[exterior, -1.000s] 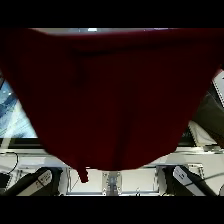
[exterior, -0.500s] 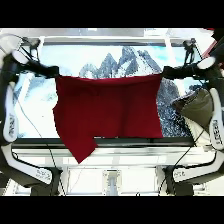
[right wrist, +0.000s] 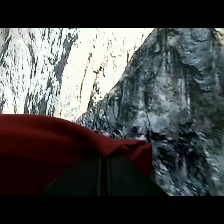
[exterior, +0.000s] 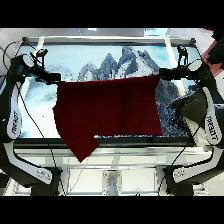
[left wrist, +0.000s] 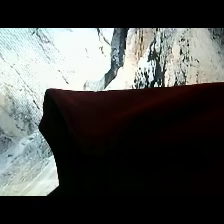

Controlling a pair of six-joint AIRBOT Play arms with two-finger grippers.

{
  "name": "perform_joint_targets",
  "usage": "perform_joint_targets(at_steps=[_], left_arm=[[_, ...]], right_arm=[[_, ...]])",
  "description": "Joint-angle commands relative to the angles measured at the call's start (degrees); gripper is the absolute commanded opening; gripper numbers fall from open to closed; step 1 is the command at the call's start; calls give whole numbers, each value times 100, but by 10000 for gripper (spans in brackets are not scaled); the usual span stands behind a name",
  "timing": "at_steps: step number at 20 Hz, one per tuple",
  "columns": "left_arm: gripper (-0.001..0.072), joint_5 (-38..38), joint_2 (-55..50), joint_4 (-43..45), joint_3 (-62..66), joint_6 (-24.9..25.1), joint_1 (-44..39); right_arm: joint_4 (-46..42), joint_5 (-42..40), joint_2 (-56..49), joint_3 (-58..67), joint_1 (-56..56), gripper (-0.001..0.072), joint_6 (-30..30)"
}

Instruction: Fold the shirts.

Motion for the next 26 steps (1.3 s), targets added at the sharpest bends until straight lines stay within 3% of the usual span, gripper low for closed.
perform_joint_targets(at_steps=[1,5,8,12,17,18,19,20,21,24,25,26], left_arm=[[7,-673,407,-101,-22,271,-4],[7,-990,479,-678,-507,439,-22],[7,-949,479,-638,-1294,439,-101],[7,-354,476,-439,-2251,363,-101],[10,-190,472,-24,-2396,107,-98],[121,-243,472,-20,-2393,129,-103],[441,-254,472,-15,-2393,144,-98],[674,-319,472,-11,-2363,214,-96],[702,-551,474,31,-2264,212,-96],[698,-1438,761,28,-1652,111,-94],[697,-1574,1084,37,-1563,111,-74],[696,-1598,1480,46,-1572,111,-31]], right_arm=[[-636,673,269,13,9,26,-13],[-643,857,269,-610,28,26,-127],[-645,487,269,-1381,157,27,-168],[-597,-184,249,-2076,352,27,-184],[-560,-334,238,-2251,424,34,-142],[-566,-286,238,-2249,417,62,-74],[-568,-170,243,-2232,411,199,-55],[-649,26,267,-2197,409,334,-42],[-866,256,308,-2116,407,337,79],[-2350,1300,695,-1617,407,357,719],[-2815,1609,925,-1497,378,378,857],[-3161,1768,1244,-1449,299,448,879]])
